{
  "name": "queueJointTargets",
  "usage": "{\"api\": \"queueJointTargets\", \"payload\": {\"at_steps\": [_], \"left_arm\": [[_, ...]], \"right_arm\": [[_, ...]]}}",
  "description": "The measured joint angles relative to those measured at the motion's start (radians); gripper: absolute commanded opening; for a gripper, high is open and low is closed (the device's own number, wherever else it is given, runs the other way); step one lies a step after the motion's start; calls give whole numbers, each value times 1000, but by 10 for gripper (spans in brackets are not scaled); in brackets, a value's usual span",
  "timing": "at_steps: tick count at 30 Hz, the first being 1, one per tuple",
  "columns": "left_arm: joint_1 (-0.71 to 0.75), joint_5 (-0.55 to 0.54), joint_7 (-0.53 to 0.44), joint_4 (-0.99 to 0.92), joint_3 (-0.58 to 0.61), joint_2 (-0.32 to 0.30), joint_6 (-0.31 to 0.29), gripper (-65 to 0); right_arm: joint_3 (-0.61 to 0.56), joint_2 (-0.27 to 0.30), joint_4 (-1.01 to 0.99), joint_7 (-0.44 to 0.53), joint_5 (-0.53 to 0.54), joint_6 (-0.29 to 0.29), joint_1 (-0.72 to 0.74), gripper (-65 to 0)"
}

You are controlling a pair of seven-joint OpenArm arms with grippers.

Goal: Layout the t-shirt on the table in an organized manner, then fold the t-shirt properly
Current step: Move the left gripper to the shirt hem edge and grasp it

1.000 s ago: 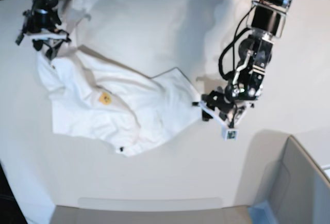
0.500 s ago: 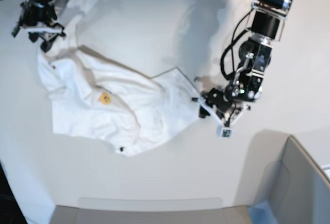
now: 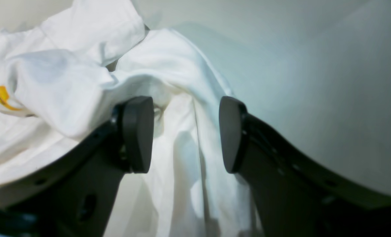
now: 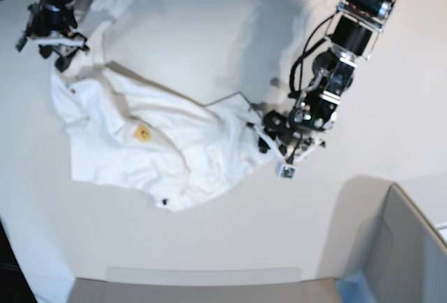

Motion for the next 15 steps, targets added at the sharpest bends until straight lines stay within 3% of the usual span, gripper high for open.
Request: {"api": "queueJointTargets", "payload": {"at_steps": [3, 9, 11, 15], "left_arm": [[0, 3, -7, -8, -1, 16, 3, -648], [6, -5, -26, -23, -20, 17, -46, -650], [41, -19, -27, -12, -104, 17, -36, -650], [97, -43, 2, -23, -393, 13, -29, -650]], "right_arm": [[0, -1, -1, 0, 0, 1, 0, -330], [-21, 3, -13, 8, 0, 0, 0, -330], [-49, 10, -42, 5, -3, 3, 1, -330], [-108, 34, -87, -3, -7, -4, -3, -330]]}}
